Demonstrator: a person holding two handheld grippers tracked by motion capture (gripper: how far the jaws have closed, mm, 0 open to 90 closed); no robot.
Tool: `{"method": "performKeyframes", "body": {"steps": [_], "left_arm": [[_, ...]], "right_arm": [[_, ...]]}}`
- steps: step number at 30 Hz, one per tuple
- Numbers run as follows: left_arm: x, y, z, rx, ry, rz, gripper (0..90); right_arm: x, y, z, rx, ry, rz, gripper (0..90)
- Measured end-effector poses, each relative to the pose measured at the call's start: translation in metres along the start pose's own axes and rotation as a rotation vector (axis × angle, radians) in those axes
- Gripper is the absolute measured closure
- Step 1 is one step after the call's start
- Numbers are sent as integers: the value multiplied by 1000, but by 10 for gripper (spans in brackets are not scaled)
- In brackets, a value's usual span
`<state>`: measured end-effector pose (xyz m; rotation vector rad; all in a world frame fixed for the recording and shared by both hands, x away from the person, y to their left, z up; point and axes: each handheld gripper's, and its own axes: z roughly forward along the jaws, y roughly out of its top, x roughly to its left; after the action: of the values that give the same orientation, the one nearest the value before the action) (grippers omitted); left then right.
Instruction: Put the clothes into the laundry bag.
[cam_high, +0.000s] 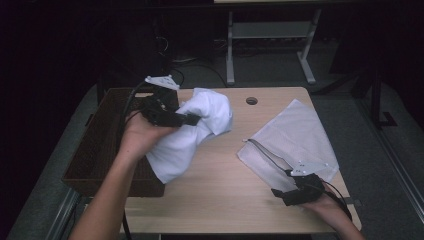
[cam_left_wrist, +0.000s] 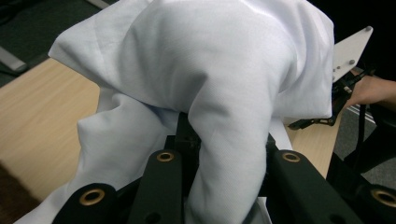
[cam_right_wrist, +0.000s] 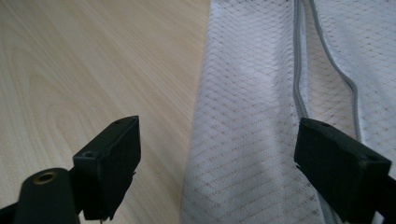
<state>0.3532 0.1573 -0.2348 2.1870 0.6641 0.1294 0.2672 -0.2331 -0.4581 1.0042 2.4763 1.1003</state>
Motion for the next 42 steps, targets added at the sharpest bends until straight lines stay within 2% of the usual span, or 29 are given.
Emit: {"method": "performKeyframes", "body": {"steps": [6, 12, 17, 24, 29, 31, 34, 37, 39, 42], "left_arm": [[-15, -5, 36, 20, -35, -5, 725], [-23, -16, 63, 37, -44, -13, 723], [-26, -32, 83, 60, -27, -22, 723], [-25, -66, 114, 134, -3, -46, 719], [-26, -90, 126, 177, 1, -59, 718], [-26, -99, 130, 178, 1, -67, 717], [-26, -110, 136, 185, 13, -56, 713], [-26, -122, 143, 161, 24, -63, 704], [-25, -125, 146, 184, 16, -44, 692], [-24, -130, 150, 181, 13, -44, 673]], "right_arm": [[0, 0, -1, -2, 6, -5, 142], [0, 0, -2, -6, 8, -5, 142], [0, 0, -2, -9, 8, -6, 142], [0, 0, -1, -5, 11, -11, 142], [0, -1, -2, -5, 10, -9, 142], [0, -1, -2, -6, 9, -9, 142], [-1, -1, -2, 0, 10, -2, 144], [-2, 0, -2, 5, 7, 11, 143], [-2, 1, -4, 8, 9, 11, 126], [-2, 4, -8, -5, 32, 30, 134]]}}
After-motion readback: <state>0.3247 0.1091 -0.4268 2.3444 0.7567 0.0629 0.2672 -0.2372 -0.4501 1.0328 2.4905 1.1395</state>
